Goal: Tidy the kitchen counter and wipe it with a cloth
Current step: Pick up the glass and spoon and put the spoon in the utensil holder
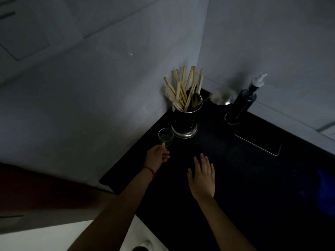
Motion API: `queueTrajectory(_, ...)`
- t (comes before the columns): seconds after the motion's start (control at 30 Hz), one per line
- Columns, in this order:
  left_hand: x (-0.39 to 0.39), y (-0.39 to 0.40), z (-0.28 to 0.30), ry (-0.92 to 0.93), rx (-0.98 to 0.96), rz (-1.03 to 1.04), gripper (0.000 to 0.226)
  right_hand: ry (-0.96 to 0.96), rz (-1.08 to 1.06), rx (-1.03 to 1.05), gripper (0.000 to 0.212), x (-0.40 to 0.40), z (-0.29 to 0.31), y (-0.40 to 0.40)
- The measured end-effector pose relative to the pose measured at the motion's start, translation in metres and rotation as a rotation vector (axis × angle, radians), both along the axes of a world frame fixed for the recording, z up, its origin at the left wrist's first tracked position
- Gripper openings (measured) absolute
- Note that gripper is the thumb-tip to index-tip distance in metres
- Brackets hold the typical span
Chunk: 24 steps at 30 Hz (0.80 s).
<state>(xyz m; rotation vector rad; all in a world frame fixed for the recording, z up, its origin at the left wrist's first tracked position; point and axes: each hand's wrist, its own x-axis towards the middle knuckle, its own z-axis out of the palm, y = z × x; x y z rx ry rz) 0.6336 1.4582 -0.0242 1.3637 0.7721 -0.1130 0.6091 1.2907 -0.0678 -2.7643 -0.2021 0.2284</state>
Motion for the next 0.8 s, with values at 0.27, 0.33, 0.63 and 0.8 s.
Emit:
queueTrajectory(0.27,0.0,0.01,-0.01,0.037,0.01,-0.027,0.028,0.01,0.003,0.009,0.07,0.0,0.003,0.001)
queueTrajectory(0.33,0.0,0.011,-0.01,0.05,0.034,-0.043,0.026,0.026,0.004,0.032,0.072,-0.001,0.006,0.001)
queueTrajectory(0.63,-0.041,0.013,-0.007,-0.009,0.177,-0.057,0.018,0.111,-0.109,0.128,0.048,-0.034,0.028,-0.005)
queueTrajectory(0.8,-0.096,0.031,-0.011,-0.031,0.319,-0.34,0.014,0.074,-0.326,0.131,0.045,-0.097,0.034,-0.019)
